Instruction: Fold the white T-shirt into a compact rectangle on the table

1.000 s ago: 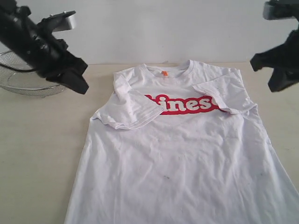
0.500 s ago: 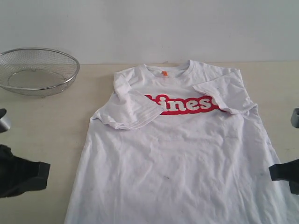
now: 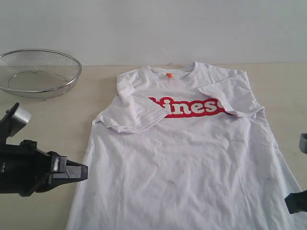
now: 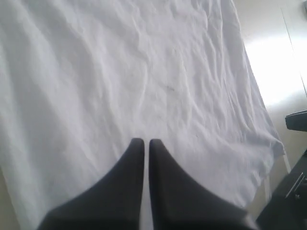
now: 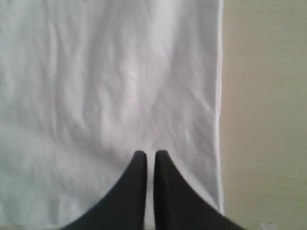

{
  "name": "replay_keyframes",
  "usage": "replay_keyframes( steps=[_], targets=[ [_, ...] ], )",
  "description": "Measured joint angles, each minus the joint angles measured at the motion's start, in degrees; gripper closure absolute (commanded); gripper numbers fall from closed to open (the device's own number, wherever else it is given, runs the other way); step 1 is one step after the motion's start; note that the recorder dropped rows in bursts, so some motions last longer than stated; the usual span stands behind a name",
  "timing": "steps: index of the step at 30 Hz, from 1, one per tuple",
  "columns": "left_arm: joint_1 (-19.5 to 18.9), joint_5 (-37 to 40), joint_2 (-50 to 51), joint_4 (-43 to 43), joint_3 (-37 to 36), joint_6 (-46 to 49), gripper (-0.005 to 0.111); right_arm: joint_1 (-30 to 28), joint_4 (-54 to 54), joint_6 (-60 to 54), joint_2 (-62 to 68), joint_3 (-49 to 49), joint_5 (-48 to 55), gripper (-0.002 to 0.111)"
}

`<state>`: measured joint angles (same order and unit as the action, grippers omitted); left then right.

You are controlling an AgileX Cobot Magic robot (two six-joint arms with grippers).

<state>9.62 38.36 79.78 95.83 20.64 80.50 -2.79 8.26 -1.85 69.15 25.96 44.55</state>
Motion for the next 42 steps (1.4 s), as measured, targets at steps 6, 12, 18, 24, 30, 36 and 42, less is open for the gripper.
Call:
replay_keyframes(
  steps=[6,12,18,24,30,36,42],
  targets=[
    [0.0,1.1,0.7,1.8,-1.4,3.3,0.102,0.0,-10.9,4.4,0.0,2.8,5.5,0.109],
    [0.0,-1.0,0.7,3.0,-1.5,5.2,0.102,0.0,-19.9,5.9,0.0,5.3,6.7,0.109],
    [0.0,-2.6,0.7,3.2,-1.6,5.6,0.102,-6.7,-28.4,10.6,1.8,5.5,5.0,0.109],
    [0.0,-3.0,0.7,3.5,-1.6,7.1,0.102,-19.5,-6.8,-8.7,7.0,8.6,2.1,0.109],
    [0.0,-6.9,2.3,3.5,-1.6,8.1,0.102,-22.9,16.5,-32.5,17.6,10.8,15.0,0.109],
    [0.0,-6.8,5.0,3.5,-1.2,8.4,0.102,-22.9,12.4,-28.4,20.0,11.2,15.1,0.082],
    [0.0,-6.8,5.5,3.5,-0.7,8.5,0.102,-22.9,6.1,-19.2,20.0,11.2,15.1,0.049]
  ],
)
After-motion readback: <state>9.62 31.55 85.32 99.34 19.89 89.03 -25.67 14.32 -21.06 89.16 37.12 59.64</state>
